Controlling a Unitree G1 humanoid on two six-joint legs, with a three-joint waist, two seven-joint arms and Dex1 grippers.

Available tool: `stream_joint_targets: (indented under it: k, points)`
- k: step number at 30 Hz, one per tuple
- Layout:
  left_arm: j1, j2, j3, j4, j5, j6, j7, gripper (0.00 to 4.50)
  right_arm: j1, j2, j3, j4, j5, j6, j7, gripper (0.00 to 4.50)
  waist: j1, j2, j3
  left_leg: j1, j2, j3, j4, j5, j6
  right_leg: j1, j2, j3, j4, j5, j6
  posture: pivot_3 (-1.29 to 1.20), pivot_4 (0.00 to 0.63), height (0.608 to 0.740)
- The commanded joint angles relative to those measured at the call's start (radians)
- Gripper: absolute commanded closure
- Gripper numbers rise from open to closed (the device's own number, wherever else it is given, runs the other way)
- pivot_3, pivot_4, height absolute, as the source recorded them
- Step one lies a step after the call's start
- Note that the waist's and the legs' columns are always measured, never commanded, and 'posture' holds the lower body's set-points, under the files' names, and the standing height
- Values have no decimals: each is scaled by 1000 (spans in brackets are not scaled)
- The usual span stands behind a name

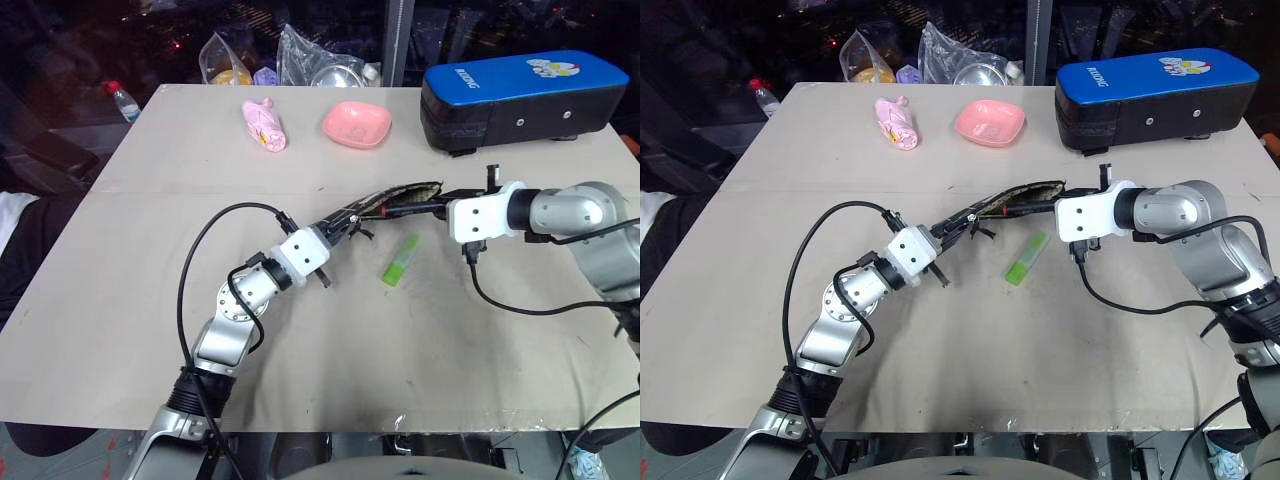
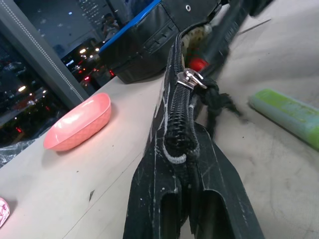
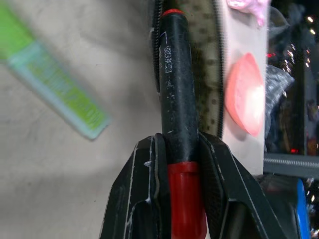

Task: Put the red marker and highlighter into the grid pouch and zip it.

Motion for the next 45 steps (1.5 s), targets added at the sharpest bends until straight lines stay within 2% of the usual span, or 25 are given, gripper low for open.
stream_joint_targets:
  k: [1, 9, 18, 19, 21, 22, 23, 26, 30, 35, 40, 45]
  points:
    - [-12, 13, -8, -39, 14, -26, -13, 4500, -53, 26, 12, 29, -53, -88, -7, 4231, 1, 0, 0, 0, 0, 0, 0, 0, 0, 0, 0, 0, 0, 0, 0, 0, 150, 686]
    - [-50, 5, -42, -48, 22, -26, -43, 4500, -99, 128, 66, 106, -134, -197, -23, 4231, 4, 0, 0, -1, 0, 5, 1, 0, 0, 0, 0, -1, 0, 0, 0, 0, 150, 686]
    - [-57, -8, -49, -49, 14, -19, -59, 4500, -116, 251, 72, 228, -155, -279, -101, 4231, 2, 0, 0, -1, 1, 6, 1, 0, 0, 0, 0, 0, 1, 0, 0, 0, 150, 686]
    - [-57, -6, -46, -46, 15, -19, -58, 4500, -120, 254, 68, 240, -155, -291, -105, 3222, 2, 0, 0, -1, 1, 6, 1, 0, 0, 0, 0, 0, 1, 0, 0, 0, 150, 686]
    - [-56, -2, -33, -40, 18, -17, -49, 4500, -123, 254, 54, 252, -146, -303, -104, 2443, 2, 0, 0, -1, 1, 6, 1, 0, 0, 0, 0, 0, 1, 0, 0, 0, 150, 686]
    - [-56, 0, -25, -38, 19, -17, -43, 4500, -115, 260, 22, 240, -92, -282, -93, 2054, 2, 0, 0, -1, 1, 6, 1, 0, 0, 0, 0, 0, 1, 0, 0, 0, 150, 686]
    - [-56, 1, -18, -37, 19, -17, -38, 4500, -97, 272, -25, 207, 3, -213, -62, 1686, 2, 0, 0, -1, 1, 6, 1, 0, 0, 0, 0, 0, 1, 0, 0, 0, 150, 686]
    - [-50, 5, -11, -37, 15, -12, -35, 4500, -63, 270, -153, 93, 272, 35, 48, 147, 4, 0, 0, -1, 1, 5, 1, 0, 0, 0, 0, -1, 1, 0, 0, 0, 150, 686]
    - [-41, 10, 6, -28, 19, -7, -14, 4500, -11, 208, -252, -33, 473, 311, 132, 63, 5, 0, 0, -1, 1, 3, 1, 0, 0, 0, -1, -1, 1, 0, 0, 0, 150, 686]
    - [-54, 11, 55, -18, 16, 21, 33, 4500, 120, 203, -296, -184, 610, 547, 96, 63, -1, 0, 0, 0, 1, -1, 0, 0, 1, 0, -1, -1, 1, 0, -1, 0, 150, 686]
    - [-57, 40, 112, -16, 1, 38, 49, 4500, 218, 165, -267, -196, 604, 555, 138, 63, 1, 0, 0, -1, 0, -2, 0, 0, 1, 0, -1, -1, 1, 0, 0, 0, 150, 686]
    - [-51, 77, 149, 5, -5, 15, 44, 4500, 153, 165, -146, 15, 489, 371, 250, 63, 0, 0, 0, 0, 0, -2, 0, -1, 1, 1, 0, -1, 0, 0, 0, 0, 150, 686]
